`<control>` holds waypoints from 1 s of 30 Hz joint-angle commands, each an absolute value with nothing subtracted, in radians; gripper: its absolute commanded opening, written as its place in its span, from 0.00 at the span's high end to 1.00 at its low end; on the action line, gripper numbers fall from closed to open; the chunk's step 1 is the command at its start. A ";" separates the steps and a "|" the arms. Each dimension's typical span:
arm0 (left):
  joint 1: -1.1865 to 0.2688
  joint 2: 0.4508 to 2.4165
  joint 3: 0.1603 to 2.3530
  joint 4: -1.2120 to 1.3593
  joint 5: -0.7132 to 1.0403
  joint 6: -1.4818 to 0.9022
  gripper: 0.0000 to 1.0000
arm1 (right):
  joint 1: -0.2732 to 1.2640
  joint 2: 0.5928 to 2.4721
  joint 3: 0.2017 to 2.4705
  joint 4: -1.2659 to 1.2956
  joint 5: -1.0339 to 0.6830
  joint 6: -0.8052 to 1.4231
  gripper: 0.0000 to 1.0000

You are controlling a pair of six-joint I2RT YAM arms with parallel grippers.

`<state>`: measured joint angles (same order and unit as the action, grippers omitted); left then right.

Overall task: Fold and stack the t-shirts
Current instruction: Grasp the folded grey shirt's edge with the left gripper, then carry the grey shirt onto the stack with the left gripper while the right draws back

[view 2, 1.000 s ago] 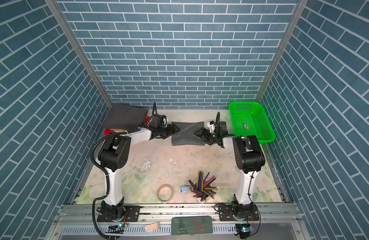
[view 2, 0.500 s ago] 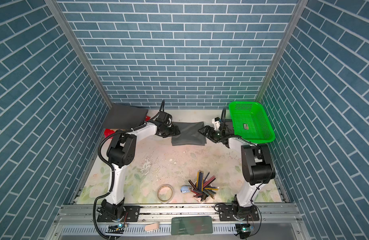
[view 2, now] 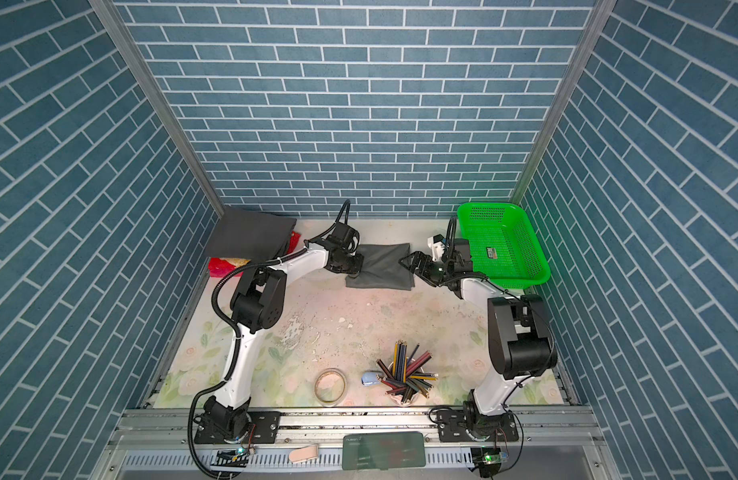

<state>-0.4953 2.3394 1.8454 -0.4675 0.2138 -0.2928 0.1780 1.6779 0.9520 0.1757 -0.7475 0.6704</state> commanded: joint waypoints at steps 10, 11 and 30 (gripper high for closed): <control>-0.507 2.167 1.795 -0.545 -0.172 0.086 1.00 | 0.216 1.563 0.963 0.080 -0.652 0.546 0.04; -0.506 2.141 1.775 -0.530 -0.203 0.120 1.00 | 0.234 1.556 0.971 0.069 -0.628 0.527 0.03; -0.370 1.932 1.740 -0.471 -0.375 0.575 1.00 | 0.496 1.664 1.180 0.092 -0.505 0.505 0.02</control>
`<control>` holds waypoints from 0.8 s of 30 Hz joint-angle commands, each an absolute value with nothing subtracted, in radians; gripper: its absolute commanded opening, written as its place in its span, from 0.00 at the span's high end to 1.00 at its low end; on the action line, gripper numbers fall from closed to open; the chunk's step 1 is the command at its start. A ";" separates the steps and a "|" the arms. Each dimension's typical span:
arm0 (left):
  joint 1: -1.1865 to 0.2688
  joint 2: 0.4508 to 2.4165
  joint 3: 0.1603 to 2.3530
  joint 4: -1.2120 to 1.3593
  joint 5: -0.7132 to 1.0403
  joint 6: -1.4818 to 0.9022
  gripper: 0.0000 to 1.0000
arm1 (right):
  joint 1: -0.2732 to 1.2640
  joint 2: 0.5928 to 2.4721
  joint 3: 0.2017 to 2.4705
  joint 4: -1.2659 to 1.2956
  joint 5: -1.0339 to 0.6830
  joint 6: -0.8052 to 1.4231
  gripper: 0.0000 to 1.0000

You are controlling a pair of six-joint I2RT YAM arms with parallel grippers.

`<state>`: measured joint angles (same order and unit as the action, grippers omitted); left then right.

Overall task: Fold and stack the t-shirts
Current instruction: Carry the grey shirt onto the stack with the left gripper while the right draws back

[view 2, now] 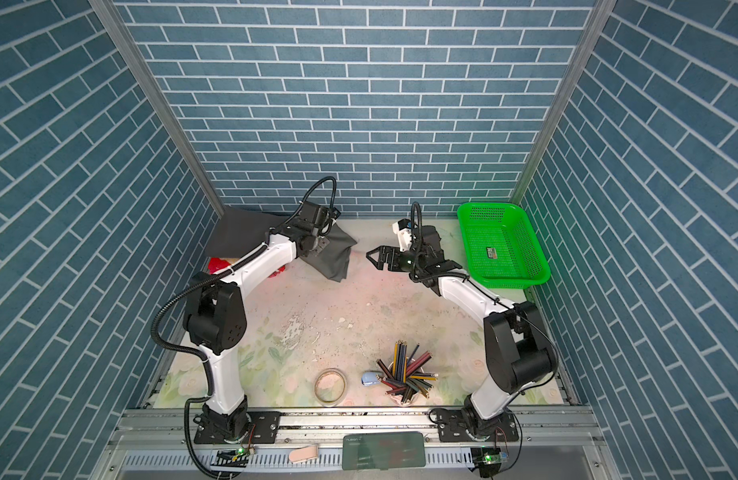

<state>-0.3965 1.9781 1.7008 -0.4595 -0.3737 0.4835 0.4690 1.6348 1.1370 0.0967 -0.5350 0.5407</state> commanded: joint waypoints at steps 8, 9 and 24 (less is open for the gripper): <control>-0.261 1.876 1.746 -0.474 -0.322 0.639 1.00 | 0.583 1.764 1.339 0.040 -0.459 0.467 0.02; -0.248 1.865 1.746 -0.472 -0.308 0.645 1.00 | 0.587 1.773 1.352 0.034 -0.457 0.465 0.02; -0.036 1.865 1.863 -0.571 -0.047 0.650 1.00 | 0.624 1.840 1.438 0.002 -0.481 0.483 0.02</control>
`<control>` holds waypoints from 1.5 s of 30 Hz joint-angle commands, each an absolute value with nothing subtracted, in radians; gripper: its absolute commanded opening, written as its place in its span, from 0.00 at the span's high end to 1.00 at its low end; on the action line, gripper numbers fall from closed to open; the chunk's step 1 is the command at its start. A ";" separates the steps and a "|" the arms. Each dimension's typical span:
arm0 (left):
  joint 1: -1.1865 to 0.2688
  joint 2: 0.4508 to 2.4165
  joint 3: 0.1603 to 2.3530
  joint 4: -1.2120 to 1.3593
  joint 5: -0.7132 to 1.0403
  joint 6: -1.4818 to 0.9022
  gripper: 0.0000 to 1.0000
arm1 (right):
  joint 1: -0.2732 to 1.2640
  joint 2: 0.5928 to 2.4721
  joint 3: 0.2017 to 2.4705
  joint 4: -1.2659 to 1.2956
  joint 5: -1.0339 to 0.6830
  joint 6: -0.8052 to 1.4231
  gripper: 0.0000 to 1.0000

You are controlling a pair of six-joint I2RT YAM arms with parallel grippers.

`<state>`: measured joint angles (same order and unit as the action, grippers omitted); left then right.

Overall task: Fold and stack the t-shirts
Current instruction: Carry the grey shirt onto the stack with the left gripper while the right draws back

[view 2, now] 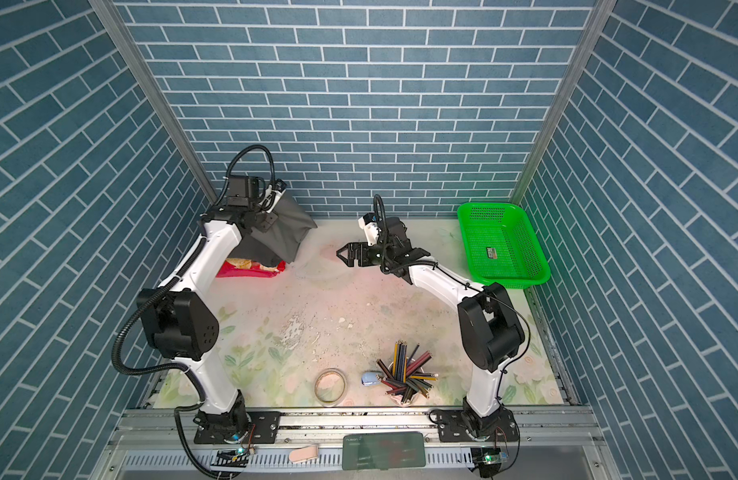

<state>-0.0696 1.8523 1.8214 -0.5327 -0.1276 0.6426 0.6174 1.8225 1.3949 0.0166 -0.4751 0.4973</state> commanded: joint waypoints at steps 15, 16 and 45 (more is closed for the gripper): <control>0.178 1.944 1.932 -0.563 0.098 0.659 1.00 | 0.667 1.924 1.577 -0.093 -0.506 0.473 0.02; 0.185 1.953 1.937 -0.560 0.098 0.664 1.00 | 0.671 1.934 1.588 -0.101 -0.509 0.471 0.02; 0.226 2.107 2.050 -0.446 -0.055 0.414 0.12 | 0.679 1.907 1.613 -0.186 -0.418 0.416 0.02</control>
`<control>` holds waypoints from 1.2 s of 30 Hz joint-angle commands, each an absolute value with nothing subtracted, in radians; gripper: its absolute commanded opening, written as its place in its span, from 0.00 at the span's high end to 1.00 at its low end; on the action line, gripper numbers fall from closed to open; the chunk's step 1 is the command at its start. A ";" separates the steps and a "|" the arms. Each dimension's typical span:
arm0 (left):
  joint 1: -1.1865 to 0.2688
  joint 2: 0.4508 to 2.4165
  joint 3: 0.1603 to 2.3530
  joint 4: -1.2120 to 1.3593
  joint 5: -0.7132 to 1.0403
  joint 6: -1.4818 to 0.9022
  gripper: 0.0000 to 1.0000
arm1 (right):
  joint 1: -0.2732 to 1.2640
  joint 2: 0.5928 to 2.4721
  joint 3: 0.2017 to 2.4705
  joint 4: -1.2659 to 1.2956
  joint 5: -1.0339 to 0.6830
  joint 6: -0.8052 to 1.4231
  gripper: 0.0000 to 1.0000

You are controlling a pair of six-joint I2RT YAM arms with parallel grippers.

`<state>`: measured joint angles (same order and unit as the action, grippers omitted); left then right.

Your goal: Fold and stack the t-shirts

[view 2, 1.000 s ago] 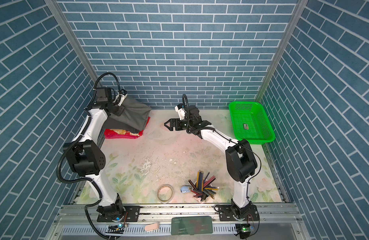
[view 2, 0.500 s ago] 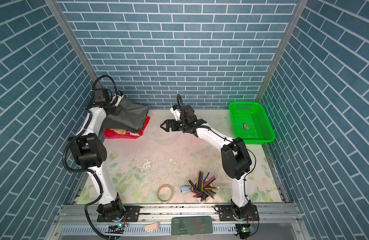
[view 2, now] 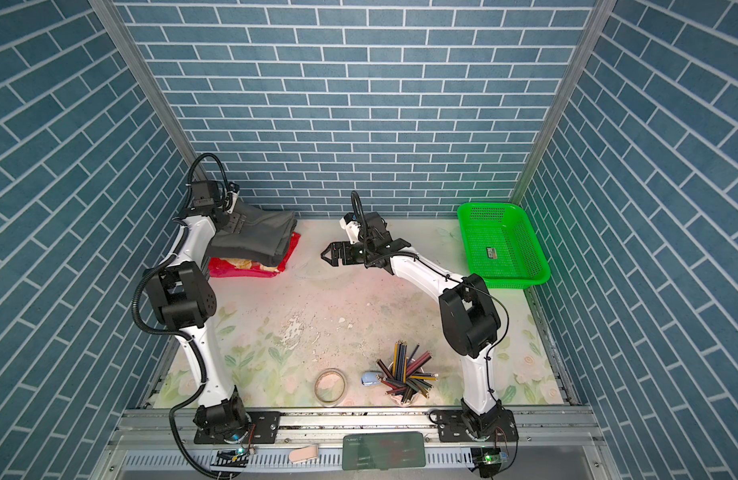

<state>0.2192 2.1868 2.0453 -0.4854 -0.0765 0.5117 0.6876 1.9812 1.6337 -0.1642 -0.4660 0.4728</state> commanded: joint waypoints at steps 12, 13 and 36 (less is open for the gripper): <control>0.229 1.716 1.580 -0.077 0.202 0.034 0.12 | 0.472 1.473 1.111 0.047 -0.085 0.355 0.01; 0.229 1.676 1.520 -0.031 0.220 0.009 0.12 | 0.442 1.434 1.065 0.062 -0.056 0.347 0.01; 0.086 1.312 0.536 0.505 -0.102 -0.253 0.12 | 0.188 1.146 0.249 0.747 0.581 0.113 0.01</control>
<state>0.0837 1.2625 0.5159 0.3996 -0.0475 -0.2276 0.2142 1.1511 0.3038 0.4969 0.5274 0.1562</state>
